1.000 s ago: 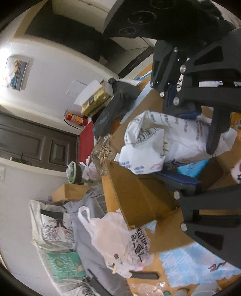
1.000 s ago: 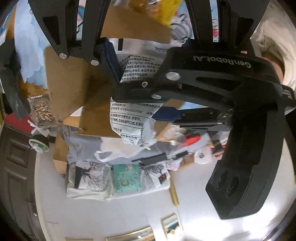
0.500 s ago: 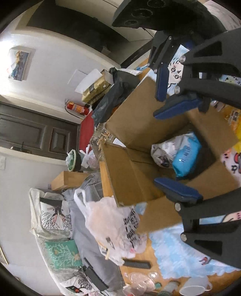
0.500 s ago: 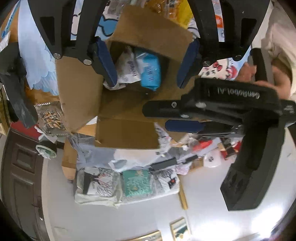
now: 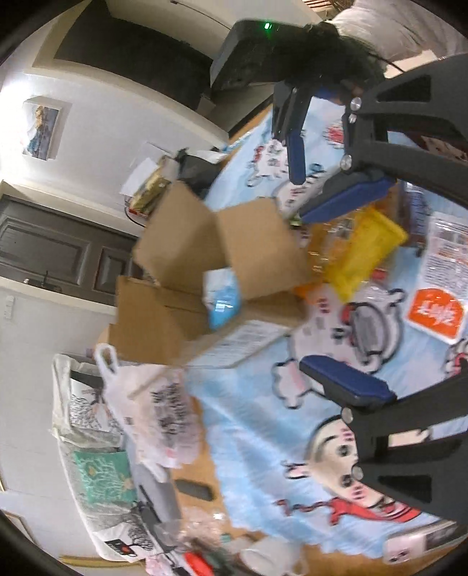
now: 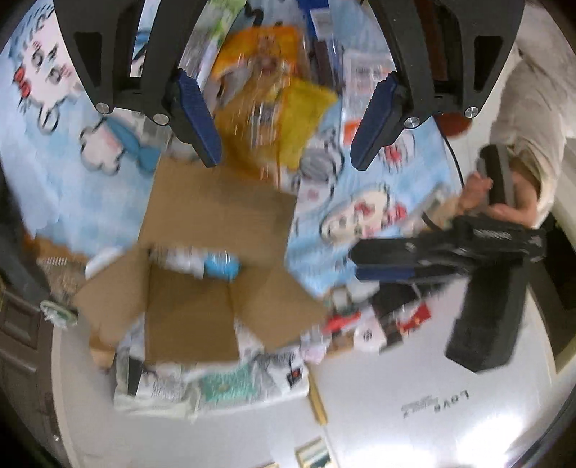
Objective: Organize snacks
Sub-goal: 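Grasp the orange duck-feet snack pack with both grippers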
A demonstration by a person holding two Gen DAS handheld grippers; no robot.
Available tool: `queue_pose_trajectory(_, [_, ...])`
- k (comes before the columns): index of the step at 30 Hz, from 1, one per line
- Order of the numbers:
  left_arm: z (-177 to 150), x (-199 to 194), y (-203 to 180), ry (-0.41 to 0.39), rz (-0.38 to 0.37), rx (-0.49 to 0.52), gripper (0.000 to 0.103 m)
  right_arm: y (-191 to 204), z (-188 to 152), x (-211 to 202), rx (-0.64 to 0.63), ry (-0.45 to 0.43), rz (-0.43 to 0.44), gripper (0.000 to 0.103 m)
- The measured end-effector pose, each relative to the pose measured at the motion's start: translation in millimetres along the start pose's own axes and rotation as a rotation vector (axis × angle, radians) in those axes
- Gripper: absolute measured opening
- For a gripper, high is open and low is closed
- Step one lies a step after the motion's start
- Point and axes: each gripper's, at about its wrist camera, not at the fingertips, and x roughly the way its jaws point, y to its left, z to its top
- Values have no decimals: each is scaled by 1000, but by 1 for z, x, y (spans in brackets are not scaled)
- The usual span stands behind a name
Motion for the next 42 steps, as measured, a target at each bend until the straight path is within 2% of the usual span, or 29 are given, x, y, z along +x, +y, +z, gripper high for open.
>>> queue_pose_trajectory(5, [-31, 8, 3, 33, -20, -33, 73, -11, -28, 32, 25, 123, -12, 71])
queue_pose_trajectory(8, [-41, 11, 5, 47, -32, -46, 73, -18, -35, 47, 43, 170, -37, 71])
queue_pose_trajectory(11, [-42, 14, 4, 55, -33, -50, 73, -22, -39, 59, 57, 207, -24, 71])
queue_pose_trajectory(14, [-41, 16, 7, 55, -40, -59, 73, -24, -38, 70, 60, 226, -44, 72])
queue_pose_trajectory(16, [-39, 16, 8, 54, -39, -59, 73, -24, -35, 75, 73, 230, -28, 74])
queue_pose_trajectory(19, [-38, 17, 9, 52, -46, -58, 73, -32, -34, 84, 115, 241, -16, 83])
queue_pose_trajectory(23, [-36, 21, 7, 57, -53, -54, 73, -40, -29, 83, 147, 214, 2, 83])
queue_pose_trajectory(24, [-36, 22, 7, 58, -56, -54, 73, -41, -29, 83, 147, 212, 3, 83])
queue_pose_trajectory(25, [-35, 23, 7, 59, -59, -53, 73, -39, -29, 83, 136, 210, -4, 75])
queue_pose_trajectory(26, [-35, 25, 6, 61, -63, -52, 73, -38, -30, 82, 121, 207, -12, 60])
queue_pose_trajectory(27, [-34, 27, 6, 64, -65, -52, 73, -39, -30, 80, 131, 199, 20, 58])
queue_pose_trajectory(28, [-34, 29, 5, 66, -67, -52, 73, -40, -32, 79, 151, 203, 46, 57])
queue_pose_trajectory(31, [-34, 33, 2, 75, -81, -48, 73, -34, -34, 75, 118, 186, 18, 55])
queue_pose_trajectory(36, [-33, 39, -5, 83, -140, -46, 73, -25, -37, 62, 86, 162, 38, 54])
queue_pose_trajectory(42, [-35, 44, -11, 95, -189, -61, 73, 10, -36, 55, -5, 154, 46, 54])
